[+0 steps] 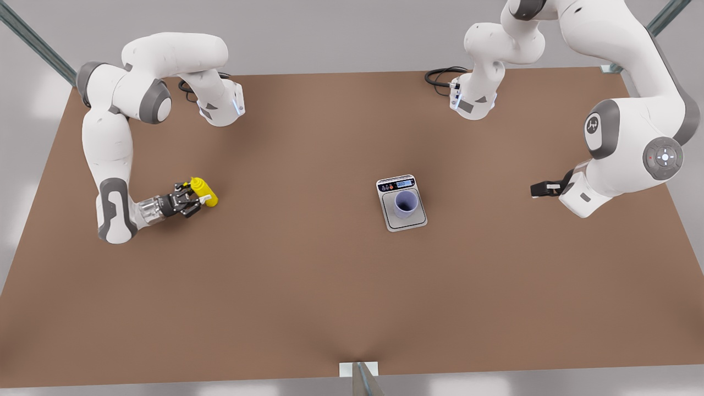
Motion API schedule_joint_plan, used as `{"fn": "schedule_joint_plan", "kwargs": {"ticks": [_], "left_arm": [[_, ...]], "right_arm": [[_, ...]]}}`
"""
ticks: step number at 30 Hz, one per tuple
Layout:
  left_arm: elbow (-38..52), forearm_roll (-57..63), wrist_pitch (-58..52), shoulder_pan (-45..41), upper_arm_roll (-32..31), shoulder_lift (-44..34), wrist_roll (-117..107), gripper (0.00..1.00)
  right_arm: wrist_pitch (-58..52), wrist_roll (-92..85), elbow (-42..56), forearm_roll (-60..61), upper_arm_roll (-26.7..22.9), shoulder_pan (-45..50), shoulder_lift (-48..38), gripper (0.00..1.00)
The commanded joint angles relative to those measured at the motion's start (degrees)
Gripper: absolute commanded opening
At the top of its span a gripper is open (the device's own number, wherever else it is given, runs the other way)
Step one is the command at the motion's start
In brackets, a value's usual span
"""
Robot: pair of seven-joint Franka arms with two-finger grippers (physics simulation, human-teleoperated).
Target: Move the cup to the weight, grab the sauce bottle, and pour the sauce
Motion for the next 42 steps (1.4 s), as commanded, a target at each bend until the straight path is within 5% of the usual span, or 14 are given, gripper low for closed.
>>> {"fn": "schedule_joint_plan", "kwargs": {"ticks": [1,9,18,26,31,42], "left_arm": [[0.0,0.0,0.0,0.0,0.0,0.0,-0.1,1.00],[0.0,0.0,-0.1,0.0,0.0,0.7,-0.1,1.00],[0.1,0.0,0.0,0.0,-0.1,0.7,0.0,1.00],[-0.1,0.4,-0.2,-0.1,-0.5,0.8,-0.1,1.00],[-0.1,0.5,-0.1,-0.2,-0.5,0.9,-0.1,1.00],[-0.2,0.5,-0.2,-0.4,-0.5,1.3,-0.2,1.00]], "right_arm": [[-0.1,-0.1,0.0,-0.2,0.1,0.0,-0.1,0.43],[-1.1,7.8,3.9,0.4,0.1,0.8,-6.8,0.43],[6.9,35.2,20.7,2.5,0.3,11.1,-16.7,0.42],[24.9,64.2,25.8,-5.9,19.3,11.1,-22.1,0.42],[41.3,80.6,27.2,-27.4,35.8,11.1,-22.1,0.42],[55.6,103.9,27.2,-55.9,57.3,16.1,-19.1,0.42]]}}
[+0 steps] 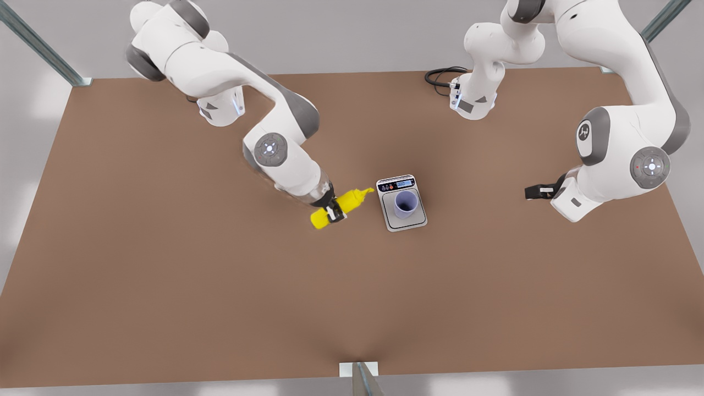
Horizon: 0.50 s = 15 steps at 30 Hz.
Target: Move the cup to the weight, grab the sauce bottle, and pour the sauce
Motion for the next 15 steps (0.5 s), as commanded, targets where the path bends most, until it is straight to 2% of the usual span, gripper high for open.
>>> {"fn": "schedule_joint_plan", "kwargs": {"ticks": [1,7,15], "left_arm": [[0.0,0.0,0.0,0.0,0.0,0.2,0.0,1.00],[0.0,0.0,0.0,0.0,0.0,0.3,-0.1,1.00],[-0.1,0.0,0.0,0.0,0.0,0.3,0.0,1.00]], "right_arm": [[0.9,1.4,0.0,-1.8,0.0,0.9,1.0,0.42],[13.4,2.8,0.3,-11.0,-0.8,6.1,5.4,0.42],[18.2,2.8,0.6,-28.4,-1.5,10.0,9.8,0.43]]}}
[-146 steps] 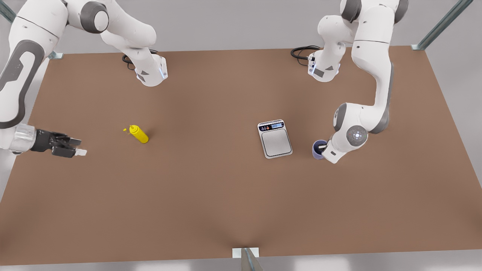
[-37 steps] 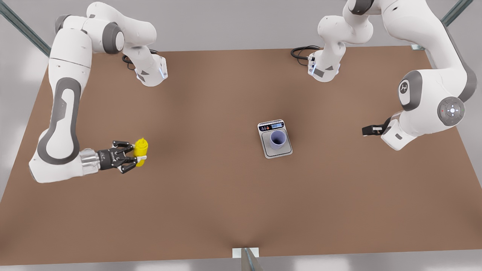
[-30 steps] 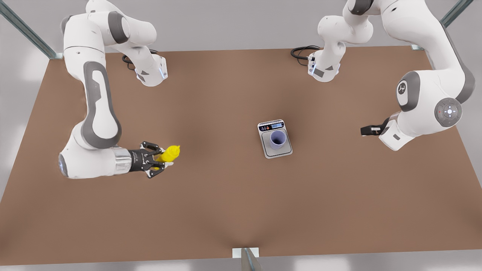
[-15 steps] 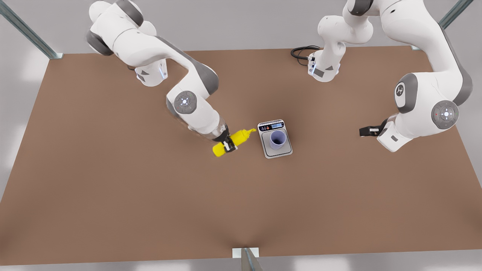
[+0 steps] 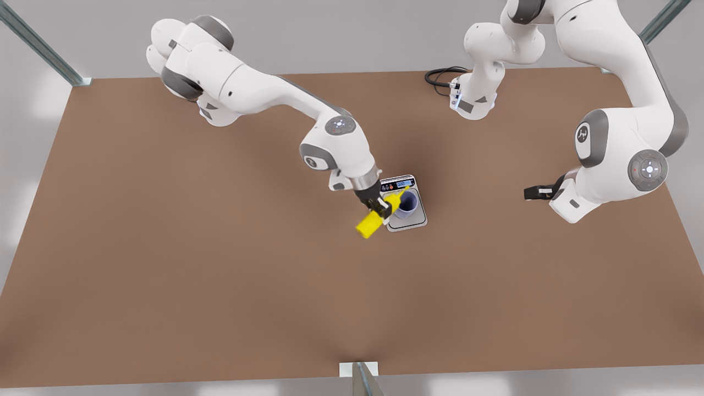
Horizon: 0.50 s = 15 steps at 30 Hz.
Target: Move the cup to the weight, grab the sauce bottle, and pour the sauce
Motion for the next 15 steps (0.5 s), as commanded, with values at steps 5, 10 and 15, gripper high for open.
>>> {"fn": "schedule_joint_plan", "kwargs": {"ticks": [5,10,15], "left_arm": [[-0.1,0.0,0.0,0.0,0.0,0.0,0.0,1.00],[-0.1,0.0,0.0,0.0,0.0,0.0,-0.1,1.00],[-0.1,0.0,-0.1,0.0,0.0,0.0,-0.1,1.00]], "right_arm": [[0.2,0.3,0.2,-11.5,-1.3,2.9,3.3,0.43],[1.0,0.3,2.3,-17.4,-2.9,4.8,6.3,0.43],[1.6,0.3,5.9,-18.4,-3.5,5.1,8.4,0.43]]}}
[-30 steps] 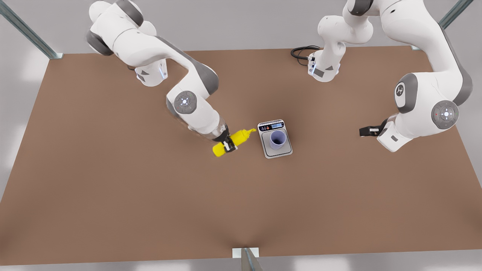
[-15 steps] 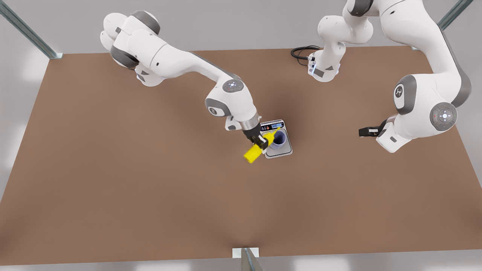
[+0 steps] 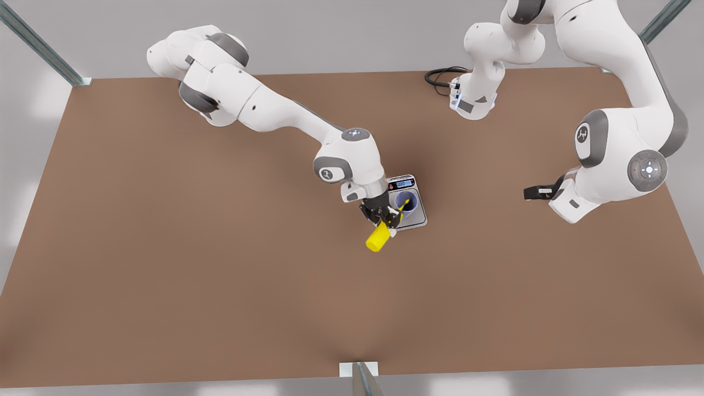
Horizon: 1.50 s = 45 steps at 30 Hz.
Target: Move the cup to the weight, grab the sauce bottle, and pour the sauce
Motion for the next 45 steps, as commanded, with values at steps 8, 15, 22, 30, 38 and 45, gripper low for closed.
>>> {"fn": "schedule_joint_plan", "kwargs": {"ticks": [8,15,22,30,38,45], "left_arm": [[0.1,0.0,-0.7,0.0,0.1,0.3,0.1,1.00],[0.2,0.1,-0.8,0.0,0.1,0.3,0.1,1.00],[0.1,0.1,-0.9,0.0,0.1,0.3,-0.1,1.00],[0.1,0.2,-0.9,0.0,0.1,0.4,-0.2,1.00],[0.0,0.4,-1.1,0.0,0.1,0.4,-0.6,1.00],[0.0,1.4,-1.1,-0.4,0.1,0.5,-0.7,1.00]], "right_arm": [[-0.9,-0.6,-0.7,2.8,0.3,-0.6,-1.6,0.43],[-1.6,-1.0,-7.0,19.3,0.2,-5.1,-10.5,0.41],[-4.7,-5.0,-8.5,47.0,-2.1,-7.8,-15.3,0.41],[-13.7,-19.3,-9.9,82.0,-13.7,-8.5,-19.0,0.41],[-30.1,-41.1,-17.3,111.6,-29.1,-10.1,-20.2,0.41],[-39.6,-52.7,-21.1,121.5,-37.9,-11.1,-19.7,0.40]]}}
